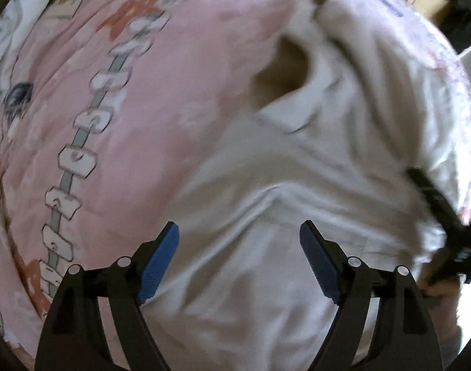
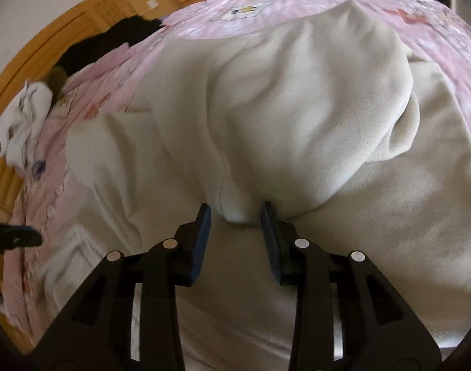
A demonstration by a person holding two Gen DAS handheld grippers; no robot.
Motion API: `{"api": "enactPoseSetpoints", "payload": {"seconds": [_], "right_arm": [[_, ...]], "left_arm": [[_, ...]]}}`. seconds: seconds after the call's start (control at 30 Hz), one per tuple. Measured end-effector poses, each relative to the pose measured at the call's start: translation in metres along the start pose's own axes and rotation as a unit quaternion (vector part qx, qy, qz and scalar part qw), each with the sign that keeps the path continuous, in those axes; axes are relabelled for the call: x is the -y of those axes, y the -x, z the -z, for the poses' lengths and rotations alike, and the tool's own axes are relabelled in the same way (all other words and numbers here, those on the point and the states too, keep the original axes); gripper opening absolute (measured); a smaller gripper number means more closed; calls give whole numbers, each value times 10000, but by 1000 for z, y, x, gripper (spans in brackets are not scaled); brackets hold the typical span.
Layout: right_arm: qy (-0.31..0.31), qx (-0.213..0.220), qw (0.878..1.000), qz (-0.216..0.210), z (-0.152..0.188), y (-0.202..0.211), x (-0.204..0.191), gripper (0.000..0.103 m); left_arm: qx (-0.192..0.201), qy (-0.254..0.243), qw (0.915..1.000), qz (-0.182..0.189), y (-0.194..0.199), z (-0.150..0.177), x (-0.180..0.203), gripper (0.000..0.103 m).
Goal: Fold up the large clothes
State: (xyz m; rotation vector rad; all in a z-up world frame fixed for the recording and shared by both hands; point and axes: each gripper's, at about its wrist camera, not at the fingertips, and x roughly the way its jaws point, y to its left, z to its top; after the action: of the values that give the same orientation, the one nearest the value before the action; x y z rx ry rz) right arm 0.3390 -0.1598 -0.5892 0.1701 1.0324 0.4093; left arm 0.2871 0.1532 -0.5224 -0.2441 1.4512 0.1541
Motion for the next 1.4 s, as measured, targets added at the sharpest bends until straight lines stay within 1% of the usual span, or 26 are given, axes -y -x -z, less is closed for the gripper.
{"api": "enactPoseSetpoints", "payload": {"seconds": [0.03,0.1,0.17,0.23,0.27,0.3,0.33,0.4,0.43,0.53,0.63,0.73,0.8,0.83,0.9,1.0,1.07,1.13,1.17,1.2,1.23,1.27,1.3,1.33,1.37,1.4], "right_arm": [[-34,-16,10000,-66,7,10,5,39],[-46,86,9999,-131,23,30,14,41],[-33,185,9998,-40,44,59,22,42],[-138,243,9996,-59,66,89,33,49],[-204,234,9995,-44,75,100,39,53],[-325,179,9993,4,89,115,48,63],[-486,95,9987,-71,104,128,57,67],[-812,32,9966,-95,128,154,73,70],[-1035,-34,9946,-35,145,168,83,73],[-1640,-128,9864,-1,185,198,108,76],[-2324,-353,9720,36,234,217,128,77],[-2741,-467,9602,-274,264,223,139,77],[-2872,-557,9549,-513,275,223,142,77],[-2813,-640,9557,-589,275,222,141,77],[-2598,-877,9591,-698,271,215,133,78],[-2536,-1184,9557,-906,260,203,125,80],[-2367,-1460,9576,-755,252,191,112,84],[-1942,-1748,9638,-523,248,182,95,88],[-1630,-1978,9660,-339,248,176,87,88],[-1409,-2140,9663,-233,248,172,82,88],[-1235,-2143,9689,-50,248,171,77,73],[-872,-2270,9688,482,249,168,71,57],[-708,-2330,9682,576,248,169,67,43],[-659,-2345,9686,490,244,172,65,34],[-677,-2371,9680,456,240,175,65,29],[-793,-2409,9664,405,236,178,69,23]], "left_arm": [[-69,21,10000,-48,-6,3,-10,77],[-165,-7,9998,-123,-11,12,-28,77],[-289,-217,9990,-259,-17,23,-43,77],[-386,-549,9971,-364,-20,31,-54,78],[-468,-749,9955,-345,-21,35,-59,82],[-550,-948,9935,-324,-23,40,-64,87],[-590,-1079,9918,-349,-23,44,-68,89],[-679,-1415,9868,-396,-23,53,-77,93],[-724,-1528,9850,-355,-22,58,-80,95],[-825,-1844,9792,-169,-20,77,-90,95],[-949,-1958,9760,-36,-26,97,-100,95],[-1157,-1864,9756,-69,-43,111,-112,95],[-1214,-1837,9755,-34,-52,114,-118,95],[-1241,-1818,9755,27,-58,115,-122,95],[-1301,-1847,9739,235,-63,115,-127,95],[-1411,-1876,9707,504,-63,116,-125,95],[-1481,-1965,9680,496,-62,116,-120,95],[-1638,-1968,9633,801,-57,119,-110,95],[-1659,-1978,9624,848,-56,120,-106,95],[-1669,-2004,9624,755,-57,121,-103,95],[-1705,-1947,9635,692,-61,121,-102,95],[-1735,-1722,9675,652,-66,118,-105,89],[-1695,-1590,9710,555,-66,119,-105,64],[-1609,-1416,9765,218,-63,116,-107,51],[-1631,-1131,9800,127,-58,113,-111,32],[-1652,-997,9812,31,-51,111,-114,15]]}}
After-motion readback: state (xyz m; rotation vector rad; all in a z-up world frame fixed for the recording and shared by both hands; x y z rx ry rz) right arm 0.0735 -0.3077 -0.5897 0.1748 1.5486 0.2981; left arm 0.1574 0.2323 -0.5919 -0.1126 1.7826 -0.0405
